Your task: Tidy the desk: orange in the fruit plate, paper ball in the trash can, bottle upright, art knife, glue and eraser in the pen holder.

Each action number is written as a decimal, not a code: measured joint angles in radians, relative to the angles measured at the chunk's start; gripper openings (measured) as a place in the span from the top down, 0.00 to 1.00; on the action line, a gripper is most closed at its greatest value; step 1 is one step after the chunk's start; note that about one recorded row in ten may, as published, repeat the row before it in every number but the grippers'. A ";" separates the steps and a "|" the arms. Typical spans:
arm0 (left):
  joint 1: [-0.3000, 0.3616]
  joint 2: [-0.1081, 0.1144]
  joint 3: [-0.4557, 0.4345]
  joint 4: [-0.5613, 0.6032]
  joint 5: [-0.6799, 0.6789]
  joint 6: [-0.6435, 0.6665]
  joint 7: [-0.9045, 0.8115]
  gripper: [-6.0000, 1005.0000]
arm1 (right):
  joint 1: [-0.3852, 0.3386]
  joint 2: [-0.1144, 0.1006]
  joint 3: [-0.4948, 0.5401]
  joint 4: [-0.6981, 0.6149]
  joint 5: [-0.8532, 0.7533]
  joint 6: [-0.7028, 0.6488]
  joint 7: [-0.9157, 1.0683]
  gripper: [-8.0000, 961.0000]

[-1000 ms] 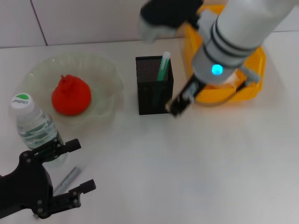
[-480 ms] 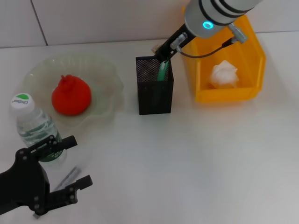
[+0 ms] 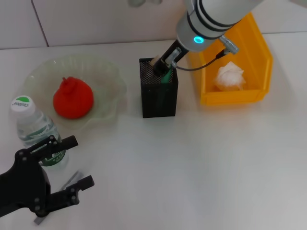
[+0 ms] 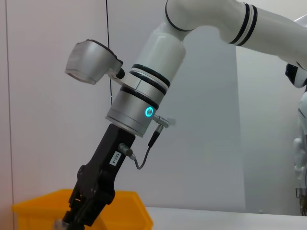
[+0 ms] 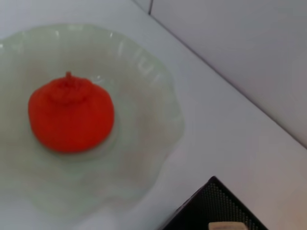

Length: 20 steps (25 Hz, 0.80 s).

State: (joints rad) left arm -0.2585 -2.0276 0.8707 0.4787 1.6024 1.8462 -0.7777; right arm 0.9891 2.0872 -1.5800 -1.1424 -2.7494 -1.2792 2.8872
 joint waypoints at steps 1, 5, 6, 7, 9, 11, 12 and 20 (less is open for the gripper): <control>0.000 0.000 -0.001 0.000 0.000 0.000 0.000 0.20 | 0.001 0.000 -0.007 0.000 0.000 -0.002 0.000 0.71; 0.004 0.000 -0.006 -0.001 0.000 -0.001 0.000 0.20 | -0.016 0.001 -0.024 -0.035 0.001 -0.007 0.000 0.70; 0.005 0.000 -0.009 -0.001 -0.001 -0.001 0.000 0.20 | -0.025 0.001 -0.023 -0.050 0.002 -0.009 0.000 0.70; 0.007 0.000 -0.012 -0.002 -0.001 -0.001 0.000 0.20 | -0.034 0.000 -0.020 -0.069 0.003 -0.013 0.000 0.70; 0.011 0.000 -0.013 -0.002 -0.003 -0.001 0.000 0.20 | -0.047 0.000 -0.015 -0.103 0.005 -0.023 0.000 0.65; 0.014 0.001 -0.018 -0.001 -0.004 0.002 0.000 0.20 | -0.074 0.001 -0.007 -0.162 0.011 -0.034 0.005 0.54; 0.014 0.001 -0.018 -0.001 -0.004 0.002 0.000 0.20 | -0.123 0.000 0.004 -0.258 0.029 -0.038 0.004 0.49; 0.027 0.006 -0.046 0.000 -0.004 0.010 -0.002 0.20 | -0.534 -0.003 -0.019 -0.692 0.214 0.257 -0.152 0.36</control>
State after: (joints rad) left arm -0.2313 -2.0220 0.8244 0.4787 1.5981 1.8564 -0.7795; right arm 0.4551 2.0841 -1.5987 -1.8343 -2.5357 -1.0217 2.7352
